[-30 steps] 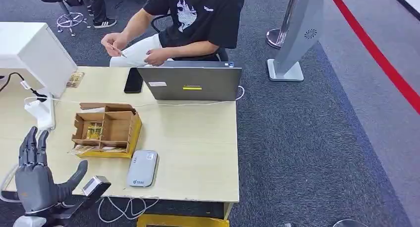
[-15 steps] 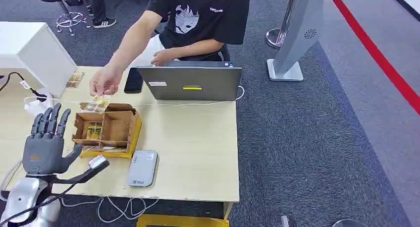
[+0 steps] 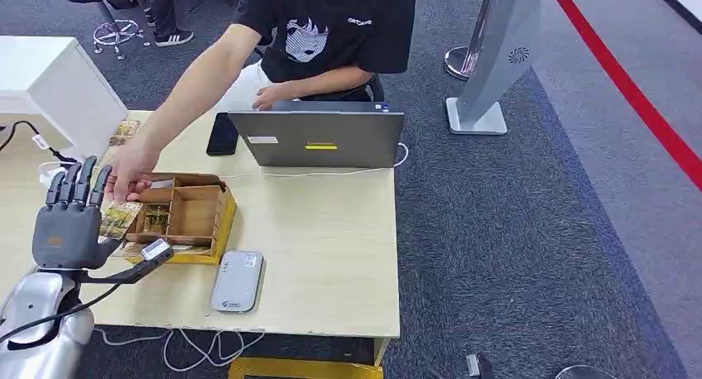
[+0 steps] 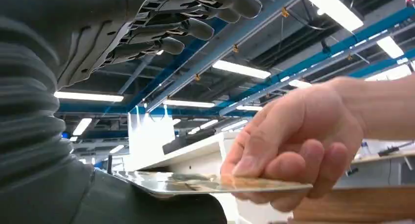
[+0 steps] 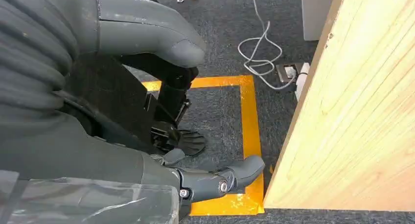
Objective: Pass the card to the sensor for recognition and then transmit it.
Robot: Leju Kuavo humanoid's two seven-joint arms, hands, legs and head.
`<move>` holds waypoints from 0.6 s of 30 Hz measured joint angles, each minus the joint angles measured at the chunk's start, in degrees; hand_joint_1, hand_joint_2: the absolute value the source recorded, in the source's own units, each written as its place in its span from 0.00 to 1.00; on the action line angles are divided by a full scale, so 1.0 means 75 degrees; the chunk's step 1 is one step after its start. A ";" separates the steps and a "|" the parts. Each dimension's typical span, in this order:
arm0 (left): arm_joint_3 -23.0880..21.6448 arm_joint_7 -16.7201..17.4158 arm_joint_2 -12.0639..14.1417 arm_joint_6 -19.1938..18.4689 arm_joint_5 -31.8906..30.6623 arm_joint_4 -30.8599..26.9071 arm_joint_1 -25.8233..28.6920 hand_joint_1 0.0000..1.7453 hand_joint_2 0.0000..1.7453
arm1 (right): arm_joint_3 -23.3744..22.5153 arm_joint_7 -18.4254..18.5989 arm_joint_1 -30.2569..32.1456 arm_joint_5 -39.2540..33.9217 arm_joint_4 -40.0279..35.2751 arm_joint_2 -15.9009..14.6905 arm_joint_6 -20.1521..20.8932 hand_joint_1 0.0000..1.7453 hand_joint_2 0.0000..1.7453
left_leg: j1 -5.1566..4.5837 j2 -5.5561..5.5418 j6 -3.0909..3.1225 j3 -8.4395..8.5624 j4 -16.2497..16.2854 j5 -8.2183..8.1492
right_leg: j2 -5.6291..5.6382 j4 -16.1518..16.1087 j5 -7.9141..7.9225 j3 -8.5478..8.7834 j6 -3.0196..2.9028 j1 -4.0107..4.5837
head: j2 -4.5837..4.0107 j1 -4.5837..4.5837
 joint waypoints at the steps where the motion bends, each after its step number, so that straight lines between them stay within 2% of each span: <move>1: 0.0000 -0.0021 0.0000 0.0044 0.0000 0.0000 -0.0004 0.00 1.00 | 0.0003 0.0000 -0.0001 0.0000 0.0000 0.0006 0.0003 0.00 1.00 | 0.0000 0.0000 0.0000 0.0000 0.0000 0.0000 | 0.0000 0.0000 0.0000 0.0000 0.0000 0.0000 | 0.0002 0.0000; 9: -0.0006 -0.0032 -0.0012 0.0179 0.0003 0.0000 -0.0033 0.00 1.00 | 0.0026 0.0000 -0.0004 0.0000 0.0000 0.0018 0.0006 0.00 1.00 | 0.0000 0.0000 0.0000 -0.0001 0.0000 0.0000 | 0.0000 0.0000 0.0000 0.0000 0.0000 0.0000 | 0.0003 0.0000; 10: -0.0012 -0.0035 -0.0020 0.0196 0.0003 0.0000 -0.0036 1.00 1.00 | 0.0026 0.0003 -0.0005 0.0000 0.0000 0.0026 0.0006 0.00 1.00 | 0.0000 0.0000 0.0000 0.0000 0.0000 0.0000 | 0.0001 0.0000 0.0000 0.0000 0.0000 0.0000 | 0.0003 0.0000; 12: -0.0026 -0.0196 -0.0181 0.0380 0.0114 -0.0149 -0.0039 1.00 1.00 | 0.0035 0.0003 -0.0006 0.0017 0.0000 0.0029 -0.0003 0.00 1.00 | 0.0000 -0.0002 0.0000 -0.0001 0.0000 0.0000 | -0.0001 0.0000 0.0000 0.0000 0.0000 -0.0001 | 0.0003 0.0000; 18: -0.0064 -0.0239 -0.0329 0.0365 0.0090 -0.0300 -0.0039 1.00 1.00 | 0.0035 0.0003 -0.0005 -0.0006 0.0000 0.0029 -0.0003 0.00 1.00 | 0.0000 -0.0001 0.0000 0.0000 0.0000 0.0000 | 0.0001 0.0000 0.0001 -0.0001 0.0001 -0.0001 | 0.0002 0.0000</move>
